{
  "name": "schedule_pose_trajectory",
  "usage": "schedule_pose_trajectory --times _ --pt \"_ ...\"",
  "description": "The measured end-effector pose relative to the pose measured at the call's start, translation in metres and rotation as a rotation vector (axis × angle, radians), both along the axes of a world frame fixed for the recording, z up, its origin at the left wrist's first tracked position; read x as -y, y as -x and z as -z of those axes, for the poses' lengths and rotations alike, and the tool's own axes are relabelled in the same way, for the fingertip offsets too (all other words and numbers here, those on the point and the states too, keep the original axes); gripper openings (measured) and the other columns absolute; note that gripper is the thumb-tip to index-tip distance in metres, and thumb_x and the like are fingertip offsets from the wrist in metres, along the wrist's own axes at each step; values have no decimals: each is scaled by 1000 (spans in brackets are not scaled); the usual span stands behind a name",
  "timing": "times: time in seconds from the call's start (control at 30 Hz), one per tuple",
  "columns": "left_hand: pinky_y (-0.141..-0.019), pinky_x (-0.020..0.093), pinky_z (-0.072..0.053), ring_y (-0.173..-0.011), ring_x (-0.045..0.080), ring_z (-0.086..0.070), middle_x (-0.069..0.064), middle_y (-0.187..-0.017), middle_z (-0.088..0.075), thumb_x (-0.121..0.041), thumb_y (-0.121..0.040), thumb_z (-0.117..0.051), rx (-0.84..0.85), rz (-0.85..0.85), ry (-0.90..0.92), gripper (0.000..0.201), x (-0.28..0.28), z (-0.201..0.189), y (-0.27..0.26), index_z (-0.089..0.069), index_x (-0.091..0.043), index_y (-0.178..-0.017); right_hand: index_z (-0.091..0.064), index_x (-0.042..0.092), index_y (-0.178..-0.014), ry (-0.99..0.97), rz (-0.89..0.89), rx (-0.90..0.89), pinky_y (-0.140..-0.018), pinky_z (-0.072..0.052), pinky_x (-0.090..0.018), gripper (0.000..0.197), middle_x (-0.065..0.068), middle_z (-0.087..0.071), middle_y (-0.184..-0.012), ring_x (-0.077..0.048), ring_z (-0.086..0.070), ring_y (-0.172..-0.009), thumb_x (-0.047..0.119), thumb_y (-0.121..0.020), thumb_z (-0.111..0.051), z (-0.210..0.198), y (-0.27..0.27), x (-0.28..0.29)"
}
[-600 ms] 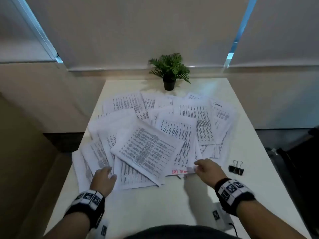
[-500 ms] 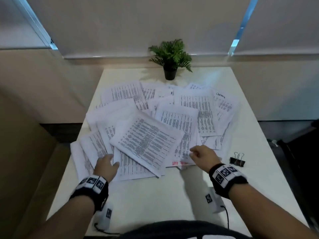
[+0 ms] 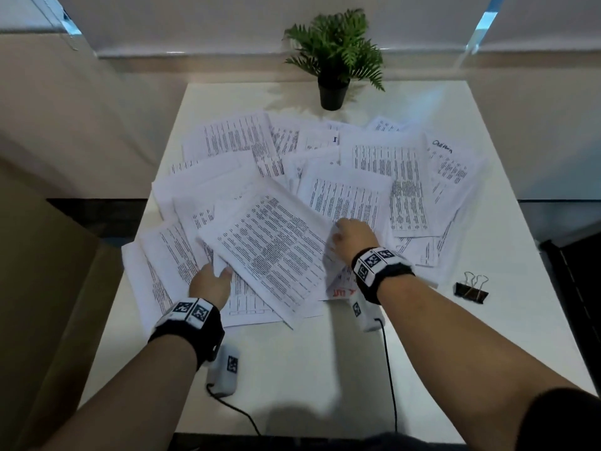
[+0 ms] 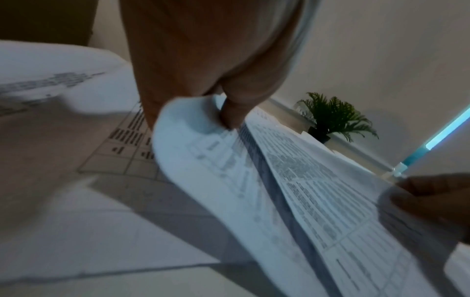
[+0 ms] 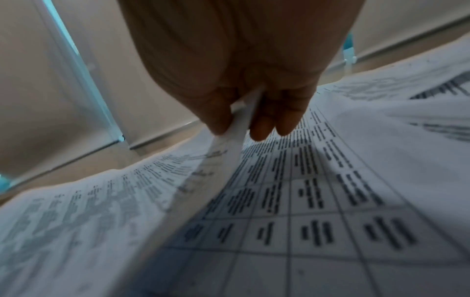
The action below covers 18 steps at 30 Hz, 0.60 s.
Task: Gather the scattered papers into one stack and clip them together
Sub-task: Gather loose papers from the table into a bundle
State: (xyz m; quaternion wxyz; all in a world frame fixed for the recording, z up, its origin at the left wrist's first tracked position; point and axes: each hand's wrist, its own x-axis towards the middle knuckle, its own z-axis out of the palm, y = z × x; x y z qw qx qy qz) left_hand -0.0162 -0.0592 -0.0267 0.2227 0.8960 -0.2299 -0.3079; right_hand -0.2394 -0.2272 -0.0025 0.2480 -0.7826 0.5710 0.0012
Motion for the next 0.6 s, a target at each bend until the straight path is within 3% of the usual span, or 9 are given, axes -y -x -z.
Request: schedule_pose_trajectory --times 0.07,0.13,0.23,0.3,0.33,0.4,0.47,0.53,0.6 --pt "-96 39 -43 -117 38 -54 22 -134 -55 -30 -101 -42 -23 -123 15 45 0 -1 -2 -49 -1 -134 -57 10 -85 -3 130 128 -77 -53 -37 13 -6 -62 -87 -26 -62 -86 14 -92 -48 1 7 1" --pt "-97 40 -44 -116 38 -53 20 -136 -50 -29 -98 -43 -45 -247 20 46 -3 1 -6 -48 -5 -137 -56 7 -84 4 288 217 -71 -54 -37 17 -6 -59 -84 -25 -61 -80 16 -94 -46 4 25 2" --pt "-82 36 -50 -79 28 -51 9 -88 -48 -22 -90 -48 -22 -335 39 21 -11 1 -8 -60 -4 -90 -62 5 -104 99 429 133 -84 -52 -43 24 -16 -56 -106 -34 -56 -100 20 -90 -49 10 53 -1" --pt "-74 36 -52 -70 24 -48 4 -77 -44 -19 -87 -53 -22 -356 77 22 -12 2 -10 -53 -4 -71 -54 8 -124 55 482 104 -96 -43 -44 39 -19 -45 -127 -38 -45 -118 18 -86 -56 10 60 -2" --pt "-74 37 -52 -71 24 -50 7 -80 -50 -20 -86 -56 -49 -355 102 20 -12 3 -10 -54 -4 -76 -45 10 -133 -9 504 118 -99 -40 -44 50 -18 -40 -133 -38 -41 -123 18 -85 -58 10 59 -2" --pt "-76 34 -50 -80 24 -54 7 -98 -56 -25 -88 -63 -87 -339 146 30 -10 1 -8 -54 -7 -109 -31 12 -142 -141 540 167 -101 -39 -43 64 -17 -39 -140 -36 -41 -127 20 -85 -60 7 54 -1" --pt "-82 32 -46 -88 24 -54 2 -109 -53 -27 -88 -68 -112 -300 166 55 -10 0 -7 -42 -11 -133 -39 6 -135 -206 528 197 -91 -45 -38 54 -17 -49 -134 -31 -51 -113 20 -87 -58 4 48 2" --pt "-88 31 -45 -93 24 -55 0 -112 -53 -24 -89 -65 -86 -229 168 54 -12 0 -7 -42 -11 -136 -50 -1 -121 -192 434 192 -79 -41 -28 33 -18 -54 -124 -26 -52 -96 13 -91 -52 -1 43 -1" --pt "-92 36 -48 -98 30 -61 7 -115 -62 -19 -92 -59 2 -168 166 38 -14 -2 -8 -51 -9 -129 -54 -2 -113 -63 362 226 -80 -36 -24 23 -18 -53 -117 -28 -54 -98 7 -93 -48 -7 39 -4"
